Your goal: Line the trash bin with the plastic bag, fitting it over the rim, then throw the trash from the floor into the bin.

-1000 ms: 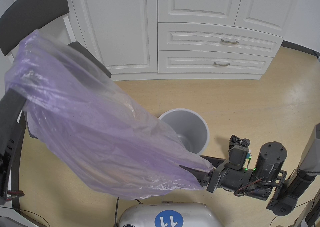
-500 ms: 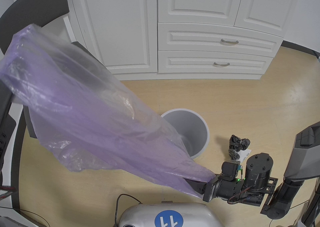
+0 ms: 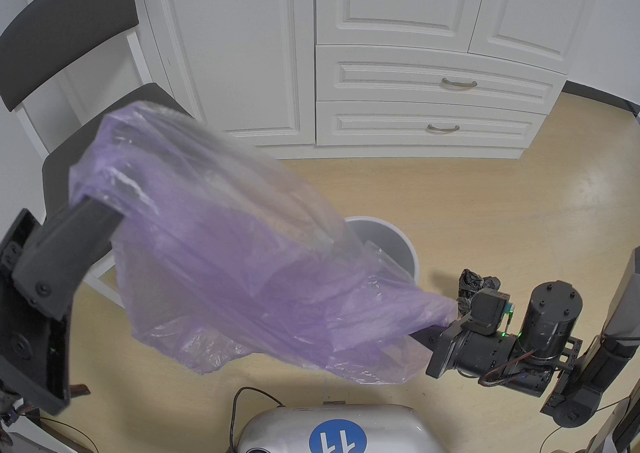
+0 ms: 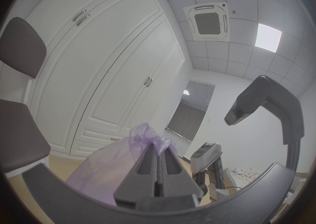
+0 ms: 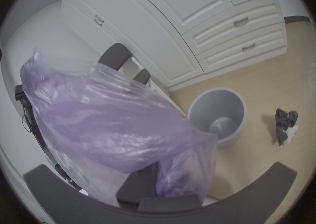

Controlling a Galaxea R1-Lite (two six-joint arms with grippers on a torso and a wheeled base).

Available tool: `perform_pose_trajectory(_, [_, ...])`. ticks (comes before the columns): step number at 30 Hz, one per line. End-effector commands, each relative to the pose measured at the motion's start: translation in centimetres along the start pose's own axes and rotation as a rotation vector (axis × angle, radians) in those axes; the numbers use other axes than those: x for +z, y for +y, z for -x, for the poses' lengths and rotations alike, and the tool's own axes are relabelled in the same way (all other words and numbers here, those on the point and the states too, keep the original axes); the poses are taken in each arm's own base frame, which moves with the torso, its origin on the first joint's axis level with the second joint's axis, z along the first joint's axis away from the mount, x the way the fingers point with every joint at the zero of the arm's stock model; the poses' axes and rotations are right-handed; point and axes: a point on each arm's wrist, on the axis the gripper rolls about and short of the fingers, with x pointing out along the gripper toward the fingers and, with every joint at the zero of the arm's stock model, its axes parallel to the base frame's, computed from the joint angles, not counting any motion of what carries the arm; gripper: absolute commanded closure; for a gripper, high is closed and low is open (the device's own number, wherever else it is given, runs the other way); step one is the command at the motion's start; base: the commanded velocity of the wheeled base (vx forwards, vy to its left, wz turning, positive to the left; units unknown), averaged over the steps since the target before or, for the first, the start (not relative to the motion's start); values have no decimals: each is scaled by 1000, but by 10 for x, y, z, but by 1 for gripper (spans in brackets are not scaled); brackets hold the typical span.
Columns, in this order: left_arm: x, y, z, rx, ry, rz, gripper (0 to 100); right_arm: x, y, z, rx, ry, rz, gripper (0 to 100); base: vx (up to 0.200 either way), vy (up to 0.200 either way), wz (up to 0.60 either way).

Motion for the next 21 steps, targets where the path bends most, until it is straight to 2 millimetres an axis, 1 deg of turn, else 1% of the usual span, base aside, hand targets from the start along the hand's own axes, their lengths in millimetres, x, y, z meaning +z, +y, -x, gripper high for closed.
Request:
perform_pose_trajectory(1, [-20,8,-13,45,83,-9,100,33,6,14,-9,-90,33,100,0,0,0])
perform_pose_trajectory(2, [-22,9,-14,52,91,-10,100,38,7,15,-21,-89,33,100,0,0,0])
perform_pose_trajectory(4, [-27,11,-17,72,110,-13,100,55,11,22,-68,-82,27,100,0,0,0])
perform_pose_trajectory(5, [-27,11,-17,75,111,-13,100,56,11,23,-73,-79,26,100,0,0,0])
perform_pose_trajectory(7, [-36,13,-20,89,146,-16,100,76,14,30,-188,-58,23,100,0,0,0])
perform_pose_trajectory(9, [-43,14,-22,93,175,-19,100,85,18,36,-240,-41,20,100,0,0,0])
perform_pose_trajectory(10, [-43,14,-22,93,175,-19,100,85,18,36,-240,-41,20,100,0,0,0])
perform_pose_trajectory(11, [-50,16,-25,115,204,-29,100,92,23,45,-253,-27,19,100,0,0,0])
perform_pose_trajectory(13, [-58,19,-30,150,229,-41,100,98,28,52,-260,-26,20,100,0,0,0])
perform_pose_trajectory(14, [-58,19,-30,150,229,-41,100,98,28,52,-260,-26,20,100,0,0,0])
perform_pose_trajectory(15, [-68,22,-35,197,263,-69,100,102,31,57,-257,-30,22,100,0,0,0])
perform_pose_trajectory(16, [-73,23,-38,222,276,-89,100,104,33,60,-253,-34,24,100,0,0,0])
perform_pose_trajectory(17, [-73,23,-38,222,276,-89,100,104,33,60,-253,-34,24,100,0,0,0])
perform_pose_trajectory(18, [-81,26,-43,293,303,-154,100,105,36,65,-248,-34,36,100,0,0,0])
perform_pose_trajectory(19, [-81,26,-43,293,303,-154,100,105,36,65,-248,-34,36,100,0,0,0])
perform_pose_trajectory(20, [-86,26,-47,353,311,-195,100,106,37,68,-250,-32,55,100,0,0,0])
perform_pose_trajectory(21, [-87,27,-49,376,311,-207,100,106,38,70,-247,-30,63,100,0,0,0])
